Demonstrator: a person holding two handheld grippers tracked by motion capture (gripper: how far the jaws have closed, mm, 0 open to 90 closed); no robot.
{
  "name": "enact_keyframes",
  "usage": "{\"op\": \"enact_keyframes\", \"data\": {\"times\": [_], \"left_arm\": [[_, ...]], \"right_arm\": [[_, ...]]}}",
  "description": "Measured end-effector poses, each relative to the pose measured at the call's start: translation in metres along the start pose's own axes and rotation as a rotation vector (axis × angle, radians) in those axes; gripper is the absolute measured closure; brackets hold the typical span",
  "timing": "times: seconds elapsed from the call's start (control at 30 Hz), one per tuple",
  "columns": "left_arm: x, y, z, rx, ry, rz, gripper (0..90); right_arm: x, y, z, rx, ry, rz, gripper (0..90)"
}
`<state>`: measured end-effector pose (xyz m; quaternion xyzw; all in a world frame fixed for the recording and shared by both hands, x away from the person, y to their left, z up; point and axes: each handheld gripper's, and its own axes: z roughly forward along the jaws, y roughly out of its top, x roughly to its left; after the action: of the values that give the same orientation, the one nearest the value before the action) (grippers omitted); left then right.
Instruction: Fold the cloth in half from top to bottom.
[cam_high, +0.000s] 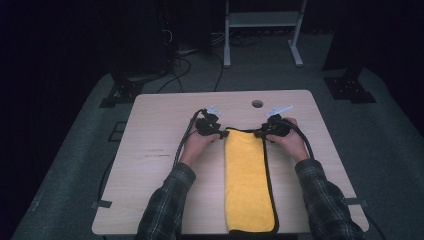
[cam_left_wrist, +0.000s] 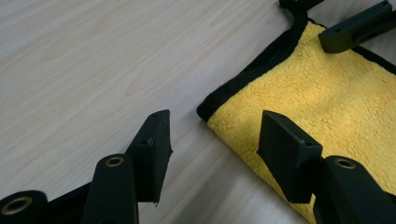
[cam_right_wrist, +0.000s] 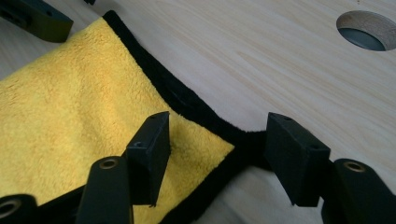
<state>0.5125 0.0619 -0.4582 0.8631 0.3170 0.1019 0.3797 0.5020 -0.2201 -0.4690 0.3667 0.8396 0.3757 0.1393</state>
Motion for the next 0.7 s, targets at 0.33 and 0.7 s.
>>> {"op": "enact_keyframes", "data": {"times": [0.33,0.7], "left_arm": [[0.0000,-0.0001,0.0138,0.049,0.017,0.007,53.9],[-0.0046,0.0014,0.0126,0.066,-0.040,-0.024,84.3]], "right_arm": [[-0.0015,-0.0027,0.0063,0.023,0.030,-0.015,54.7],[0.0030,-0.0035,0.0052,0.027,0.084,0.042,78.6]]}}
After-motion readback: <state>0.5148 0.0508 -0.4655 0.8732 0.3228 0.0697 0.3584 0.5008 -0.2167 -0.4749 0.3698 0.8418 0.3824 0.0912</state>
